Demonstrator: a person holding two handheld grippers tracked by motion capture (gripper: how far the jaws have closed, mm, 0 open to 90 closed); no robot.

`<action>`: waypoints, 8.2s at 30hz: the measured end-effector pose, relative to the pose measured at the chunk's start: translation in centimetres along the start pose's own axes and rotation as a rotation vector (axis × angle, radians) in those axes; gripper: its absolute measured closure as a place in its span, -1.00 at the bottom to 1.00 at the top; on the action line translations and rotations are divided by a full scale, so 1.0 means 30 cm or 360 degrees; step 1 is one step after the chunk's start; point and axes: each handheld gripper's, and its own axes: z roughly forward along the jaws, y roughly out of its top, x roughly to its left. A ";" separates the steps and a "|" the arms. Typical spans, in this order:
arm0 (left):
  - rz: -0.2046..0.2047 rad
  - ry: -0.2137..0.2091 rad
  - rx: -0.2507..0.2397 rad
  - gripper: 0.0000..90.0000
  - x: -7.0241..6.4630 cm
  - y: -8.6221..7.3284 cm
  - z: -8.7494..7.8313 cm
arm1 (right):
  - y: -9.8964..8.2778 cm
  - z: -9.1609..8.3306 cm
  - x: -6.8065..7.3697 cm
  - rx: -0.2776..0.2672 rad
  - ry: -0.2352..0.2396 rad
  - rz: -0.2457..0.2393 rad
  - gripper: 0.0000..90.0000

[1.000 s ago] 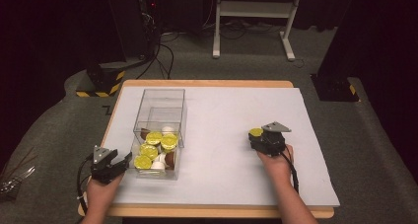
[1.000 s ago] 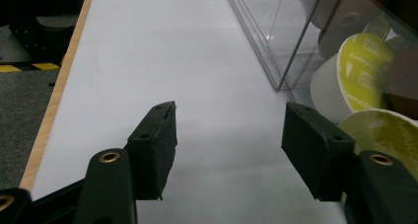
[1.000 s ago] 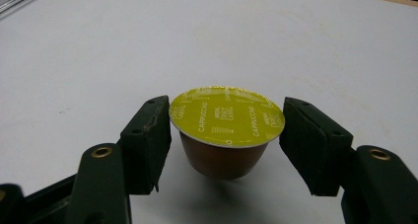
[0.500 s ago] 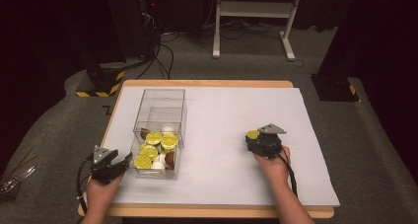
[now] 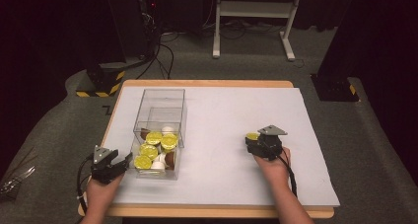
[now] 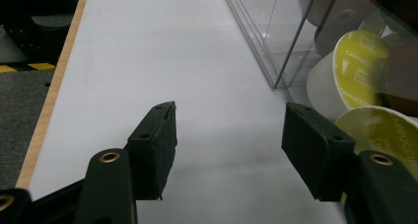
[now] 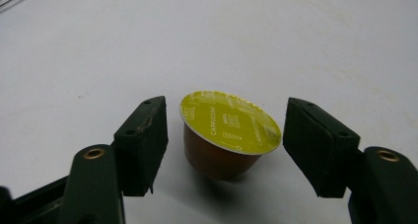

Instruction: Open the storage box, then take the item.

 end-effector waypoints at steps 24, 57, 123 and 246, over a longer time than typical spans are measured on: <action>0.0005 -0.0102 -0.0069 -0.03 0.004 0.031 -0.076 | -0.011 -0.109 0.047 -0.0086 0.0086 -0.0008 -0.27; 0.0015 -0.0197 -0.0099 -0.28 -0.006 0.002 -0.272 | -0.101 -0.156 0.055 -0.0136 0.0089 -0.0014 -0.13; 0.0162 -0.0504 -0.0007 -0.47 -0.161 -0.089 -0.197 | -0.123 -0.141 0.042 -0.0117 0.0138 0.0050 -0.11; 0.0054 -0.0256 -0.0141 -0.47 -0.187 0.002 0.001 | -0.111 -0.144 0.043 -0.0166 0.0125 0.0021 -0.08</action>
